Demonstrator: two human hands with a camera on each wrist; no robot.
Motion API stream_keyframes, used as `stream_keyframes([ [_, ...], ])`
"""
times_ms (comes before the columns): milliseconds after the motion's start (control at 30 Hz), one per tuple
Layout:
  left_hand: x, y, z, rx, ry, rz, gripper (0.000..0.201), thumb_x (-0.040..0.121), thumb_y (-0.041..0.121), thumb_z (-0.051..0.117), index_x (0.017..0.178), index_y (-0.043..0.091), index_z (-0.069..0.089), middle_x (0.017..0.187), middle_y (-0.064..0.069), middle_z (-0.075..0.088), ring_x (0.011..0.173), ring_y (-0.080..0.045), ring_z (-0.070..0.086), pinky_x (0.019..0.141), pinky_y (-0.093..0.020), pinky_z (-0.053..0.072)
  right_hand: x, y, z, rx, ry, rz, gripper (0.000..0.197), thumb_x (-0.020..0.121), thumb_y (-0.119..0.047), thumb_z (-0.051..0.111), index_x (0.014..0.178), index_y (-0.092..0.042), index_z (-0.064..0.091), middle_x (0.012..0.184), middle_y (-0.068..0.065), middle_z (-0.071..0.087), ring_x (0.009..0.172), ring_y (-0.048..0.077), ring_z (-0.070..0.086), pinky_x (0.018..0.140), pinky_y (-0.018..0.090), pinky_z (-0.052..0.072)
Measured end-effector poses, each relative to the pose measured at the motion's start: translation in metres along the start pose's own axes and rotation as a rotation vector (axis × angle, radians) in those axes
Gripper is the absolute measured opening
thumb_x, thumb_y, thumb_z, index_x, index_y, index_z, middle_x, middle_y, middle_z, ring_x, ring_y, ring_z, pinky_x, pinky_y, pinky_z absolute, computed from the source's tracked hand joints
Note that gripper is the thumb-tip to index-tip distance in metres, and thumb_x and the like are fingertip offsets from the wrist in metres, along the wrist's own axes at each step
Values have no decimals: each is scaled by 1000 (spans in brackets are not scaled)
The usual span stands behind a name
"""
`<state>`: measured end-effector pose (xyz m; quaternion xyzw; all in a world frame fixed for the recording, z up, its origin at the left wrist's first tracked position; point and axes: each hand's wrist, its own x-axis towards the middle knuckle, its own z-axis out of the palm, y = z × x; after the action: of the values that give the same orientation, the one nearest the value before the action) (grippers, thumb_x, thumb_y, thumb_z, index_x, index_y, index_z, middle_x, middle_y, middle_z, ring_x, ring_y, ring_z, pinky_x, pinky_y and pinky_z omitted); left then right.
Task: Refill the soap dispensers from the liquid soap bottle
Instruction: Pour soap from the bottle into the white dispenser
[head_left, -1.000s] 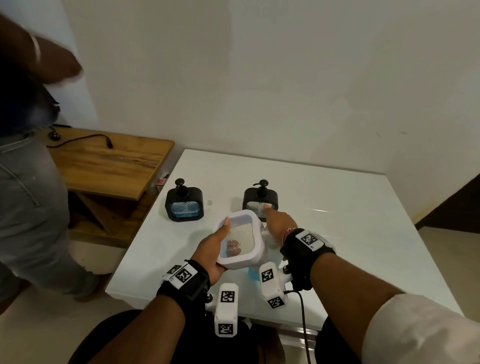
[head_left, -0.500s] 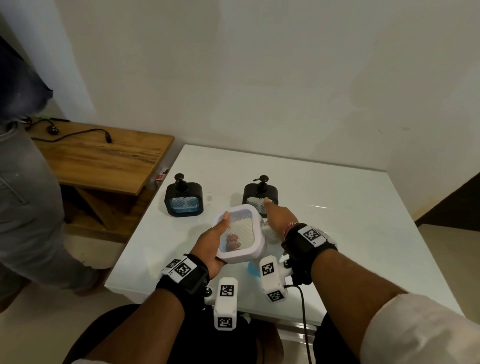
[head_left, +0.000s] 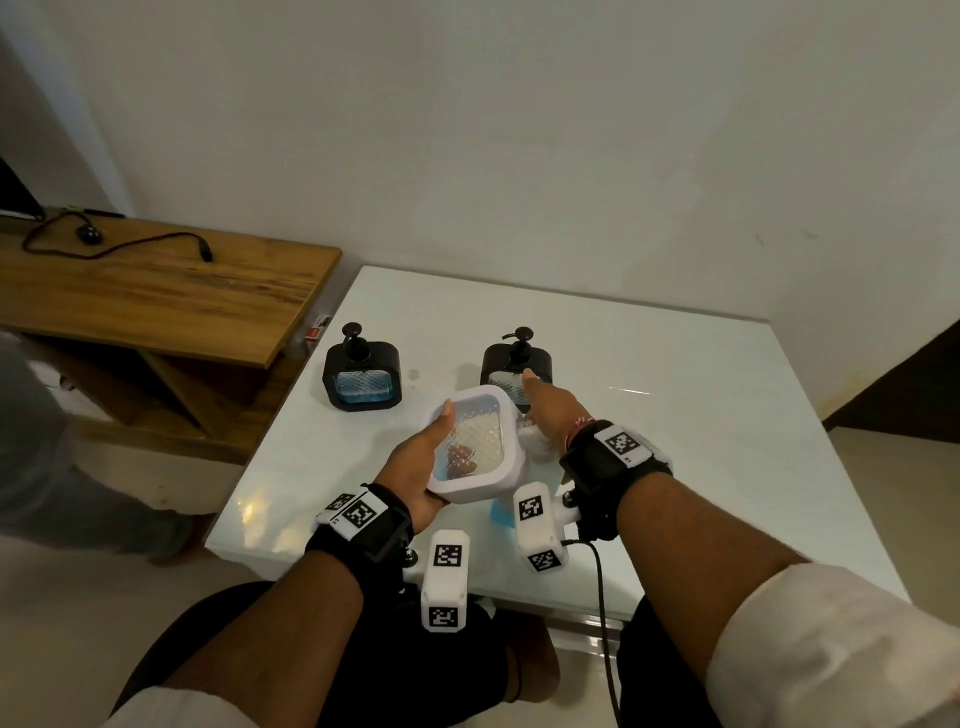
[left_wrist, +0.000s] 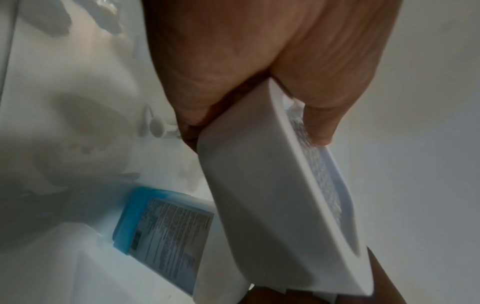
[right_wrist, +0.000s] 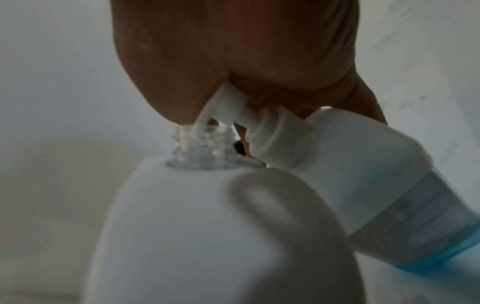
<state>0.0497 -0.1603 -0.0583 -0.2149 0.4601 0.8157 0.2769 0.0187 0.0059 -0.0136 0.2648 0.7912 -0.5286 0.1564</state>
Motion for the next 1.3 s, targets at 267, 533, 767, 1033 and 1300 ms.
stream_keyframes([
  [267,-2,1,3,-6,-22,-9,38,100,45,56,121,15,67,107,-12,77,98,-29,71,83,-46,56,0,2,2,-91,48,24,61,100,-52,33,138,-8,50,138,16,52,124,31,50,109,37,35],
  [533,-3,0,1,-16,-14,-9,41,99,46,58,125,14,66,112,-14,76,101,-31,71,86,-47,57,0,-4,-2,76,-28,-1,48,103,-44,33,126,-8,55,108,9,61,95,22,57,98,32,40],
  [767,-4,3,3,4,-19,-18,46,100,45,56,132,14,63,117,-14,73,99,-30,70,80,-45,56,-4,0,2,-178,57,18,59,101,-50,31,138,-6,50,137,18,52,124,31,50,105,35,35],
  [1033,-3,2,1,-7,-7,2,33,100,44,57,119,19,67,105,-11,75,95,-29,70,81,-45,57,-2,-4,-5,2,-16,-32,51,105,-41,28,132,-6,52,111,11,56,101,24,52,94,29,36],
  [1300,-5,3,3,8,6,-12,49,99,46,58,137,16,62,126,-15,71,103,-31,70,82,-46,57,-2,0,-1,-152,60,7,60,100,-52,34,135,-7,52,135,16,54,123,30,51,106,36,36],
])
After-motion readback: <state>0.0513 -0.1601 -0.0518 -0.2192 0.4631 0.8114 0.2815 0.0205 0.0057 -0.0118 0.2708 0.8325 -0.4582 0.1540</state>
